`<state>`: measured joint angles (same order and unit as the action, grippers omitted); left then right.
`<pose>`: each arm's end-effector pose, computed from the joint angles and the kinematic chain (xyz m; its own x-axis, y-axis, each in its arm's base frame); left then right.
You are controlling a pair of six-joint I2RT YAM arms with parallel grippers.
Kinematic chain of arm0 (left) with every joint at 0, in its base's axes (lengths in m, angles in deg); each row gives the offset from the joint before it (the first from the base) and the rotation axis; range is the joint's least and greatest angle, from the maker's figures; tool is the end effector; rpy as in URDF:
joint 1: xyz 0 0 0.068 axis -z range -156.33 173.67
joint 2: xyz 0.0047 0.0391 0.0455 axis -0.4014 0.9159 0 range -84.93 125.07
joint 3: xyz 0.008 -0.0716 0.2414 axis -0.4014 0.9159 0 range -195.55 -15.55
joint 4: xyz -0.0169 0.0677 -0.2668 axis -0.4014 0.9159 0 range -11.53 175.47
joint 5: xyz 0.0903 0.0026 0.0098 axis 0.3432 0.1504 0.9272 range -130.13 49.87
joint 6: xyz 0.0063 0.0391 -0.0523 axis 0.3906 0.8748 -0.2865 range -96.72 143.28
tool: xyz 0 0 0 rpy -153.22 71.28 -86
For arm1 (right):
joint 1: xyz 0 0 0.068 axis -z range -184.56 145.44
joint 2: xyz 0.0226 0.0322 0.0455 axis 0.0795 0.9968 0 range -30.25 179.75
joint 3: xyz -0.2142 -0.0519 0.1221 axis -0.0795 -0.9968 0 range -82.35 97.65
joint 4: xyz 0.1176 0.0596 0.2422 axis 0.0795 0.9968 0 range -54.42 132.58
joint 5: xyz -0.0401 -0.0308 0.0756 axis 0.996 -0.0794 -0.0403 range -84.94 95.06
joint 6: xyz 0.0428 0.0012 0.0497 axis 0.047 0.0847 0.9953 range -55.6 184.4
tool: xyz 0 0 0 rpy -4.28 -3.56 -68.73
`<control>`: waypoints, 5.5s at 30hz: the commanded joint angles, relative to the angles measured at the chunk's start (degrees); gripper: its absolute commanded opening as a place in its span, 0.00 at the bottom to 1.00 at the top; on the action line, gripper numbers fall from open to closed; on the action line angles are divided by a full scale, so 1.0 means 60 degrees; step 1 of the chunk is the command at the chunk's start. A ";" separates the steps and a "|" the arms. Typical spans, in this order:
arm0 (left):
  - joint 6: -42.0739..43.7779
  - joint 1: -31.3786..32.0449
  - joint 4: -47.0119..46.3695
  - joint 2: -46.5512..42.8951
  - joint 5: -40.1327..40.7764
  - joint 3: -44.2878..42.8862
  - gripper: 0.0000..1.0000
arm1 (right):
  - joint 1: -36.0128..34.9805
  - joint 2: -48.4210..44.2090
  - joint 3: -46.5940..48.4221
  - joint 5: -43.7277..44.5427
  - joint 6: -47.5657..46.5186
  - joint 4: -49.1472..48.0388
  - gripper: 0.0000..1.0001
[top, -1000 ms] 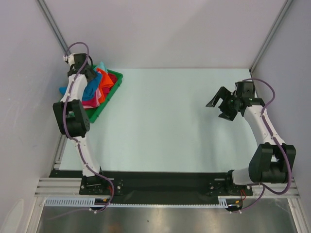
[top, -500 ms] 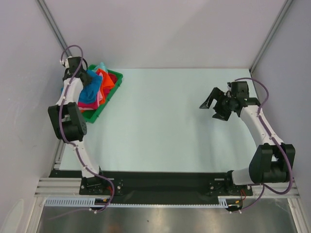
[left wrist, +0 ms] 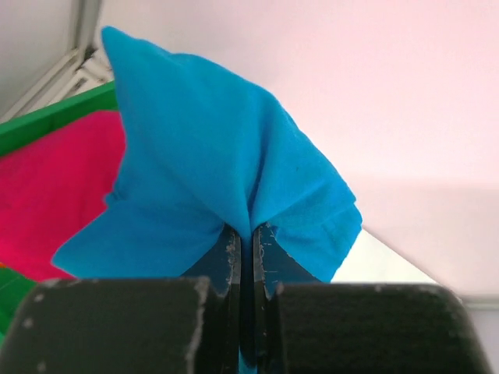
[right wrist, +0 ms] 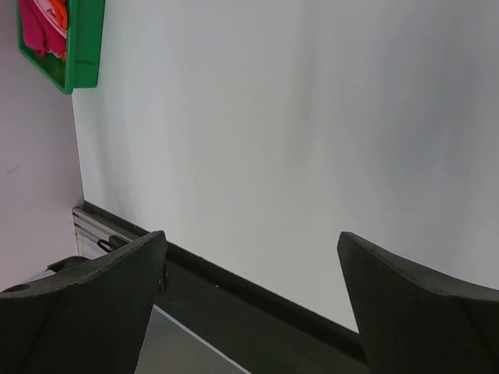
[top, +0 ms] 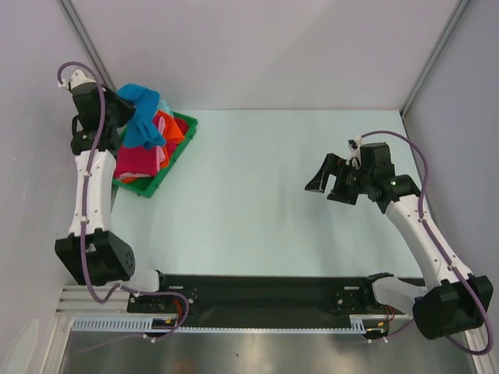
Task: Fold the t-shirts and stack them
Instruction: Grab the tshirt from the pile, then move the tshirt to the center of the board, then flatten the tshirt out
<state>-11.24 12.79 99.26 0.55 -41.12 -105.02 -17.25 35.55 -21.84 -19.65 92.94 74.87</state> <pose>0.3700 0.0702 0.3968 -0.1361 -0.6032 -0.7859 -0.3029 0.7807 -0.5466 0.2600 0.0807 0.2855 -0.8355 0.2567 -0.4858 -0.1036 0.7947 0.5981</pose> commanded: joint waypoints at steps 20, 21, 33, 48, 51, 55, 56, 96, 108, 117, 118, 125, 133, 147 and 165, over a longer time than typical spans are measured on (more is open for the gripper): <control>-0.0106 0.8082 0.2027 -0.3493 -0.0109 0.5184 0.83 | -0.0478 -0.1401 -0.0914 -0.0890 -0.0449 0.2037 1.00; -0.0062 0.8082 0.2027 -0.3508 -0.0214 0.5330 0.79 | -0.0522 -0.1401 -0.1031 -0.1167 -0.0464 0.1877 1.00; 0.0246 0.7746 0.0870 -0.1225 -0.2690 0.6811 0.79 | -0.2601 0.1173 -0.2791 -0.2766 0.0767 -0.1421 0.57; 0.0070 0.6280 -0.1137 0.0944 -0.4609 0.7383 0.36 | -0.3774 0.4443 -0.1179 -0.0921 -0.0142 -0.1405 0.44; 0.0216 0.6266 -0.0918 0.1135 -0.4551 0.7149 0.16 | -0.3774 0.4997 -0.0931 -0.1038 -0.0170 -0.1407 0.19; 0.0596 0.6236 0.0194 0.0289 -0.3354 0.6011 0.00 | -0.3672 0.4855 0.0020 -0.0133 -0.0740 0.0095 0.00; 0.0873 0.6236 0.0762 -0.0178 -0.3147 0.5687 0.00 | -0.3584 0.4651 0.0515 0.0204 -0.0815 0.0450 0.00; 0.1858 0.6305 0.4680 -0.1443 -0.1768 0.4288 0.78 | -0.0569 0.1631 -0.0781 0.2168 0.0238 0.2534 0.66; 0.1637 0.8081 0.3270 0.0285 -0.1768 0.5847 0.80 | 0.0386 0.1717 -0.2703 0.3560 0.0504 0.1494 0.65; 0.1769 0.9572 0.4399 -0.1675 0.0046 0.4689 0.91 | 0.0752 0.1968 -0.2922 0.2507 0.0122 0.0674 0.38; 0.1798 0.9750 0.4415 -0.1851 0.0136 0.4600 0.91 | 0.0767 0.1924 -0.2893 0.2449 0.0093 0.0659 0.27; 0.1989 1.0584 0.3010 -0.0715 -0.1050 0.5127 0.79 | 0.0767 0.1252 -0.2674 0.2214 -0.0024 0.1127 0.00; 0.2077 1.1362 0.2643 0.2012 -0.0919 0.3971 0.86 | 0.0826 0.1043 -0.2877 0.2128 0.0092 0.1407 0.56; 0.2399 1.1451 0.3404 0.1781 0.0048 0.3193 0.01 | 0.0796 0.1968 -0.3347 0.2272 0.0533 0.0454 0.40; 0.2722 1.1436 0.3551 0.1604 0.0239 0.3178 0.03 | 0.0767 0.2435 -0.3127 0.2347 0.0502 0.0220 0.56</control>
<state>3.88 81.31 121.65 10.08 -39.11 -85.39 -12.59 48.52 -41.36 -4.72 95.30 77.87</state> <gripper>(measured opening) 0.030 0.557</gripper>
